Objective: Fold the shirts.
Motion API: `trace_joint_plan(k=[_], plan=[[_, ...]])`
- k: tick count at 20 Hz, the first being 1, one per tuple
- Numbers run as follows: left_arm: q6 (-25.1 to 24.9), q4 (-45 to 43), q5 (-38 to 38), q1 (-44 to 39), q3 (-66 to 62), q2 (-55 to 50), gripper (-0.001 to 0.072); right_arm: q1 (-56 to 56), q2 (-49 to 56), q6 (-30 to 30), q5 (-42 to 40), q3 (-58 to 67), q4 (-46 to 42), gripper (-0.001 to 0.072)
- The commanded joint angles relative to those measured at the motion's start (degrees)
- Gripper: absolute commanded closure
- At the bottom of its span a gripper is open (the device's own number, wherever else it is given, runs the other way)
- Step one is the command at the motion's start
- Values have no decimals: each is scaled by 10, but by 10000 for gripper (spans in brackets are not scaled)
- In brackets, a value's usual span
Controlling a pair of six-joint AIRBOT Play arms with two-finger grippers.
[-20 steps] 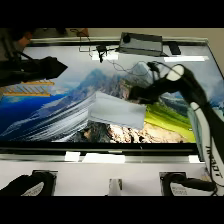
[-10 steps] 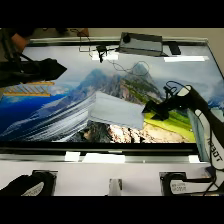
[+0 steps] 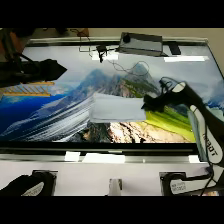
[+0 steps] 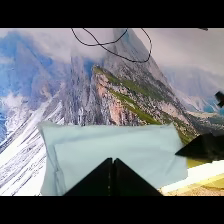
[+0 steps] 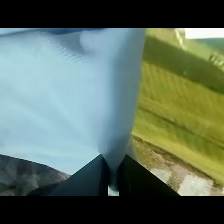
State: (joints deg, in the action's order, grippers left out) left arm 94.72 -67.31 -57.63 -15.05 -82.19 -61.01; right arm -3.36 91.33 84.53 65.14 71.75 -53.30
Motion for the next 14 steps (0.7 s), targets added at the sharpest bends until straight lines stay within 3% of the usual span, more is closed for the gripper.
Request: trace_joint_plan(k=[1, 5, 14], plan=[[-26, 0, -1, 0, 0, 0, 678, -94, -19, -7, 89, 109, -11, 688], [-32, -1, 0, 0, 0, 0, 678, -242, -52, 11, 181, 211, -69, 688], [-56, 0, 0, 0, 0, 0, 678, -493, -127, 75, 177, 231, -68, 688]])
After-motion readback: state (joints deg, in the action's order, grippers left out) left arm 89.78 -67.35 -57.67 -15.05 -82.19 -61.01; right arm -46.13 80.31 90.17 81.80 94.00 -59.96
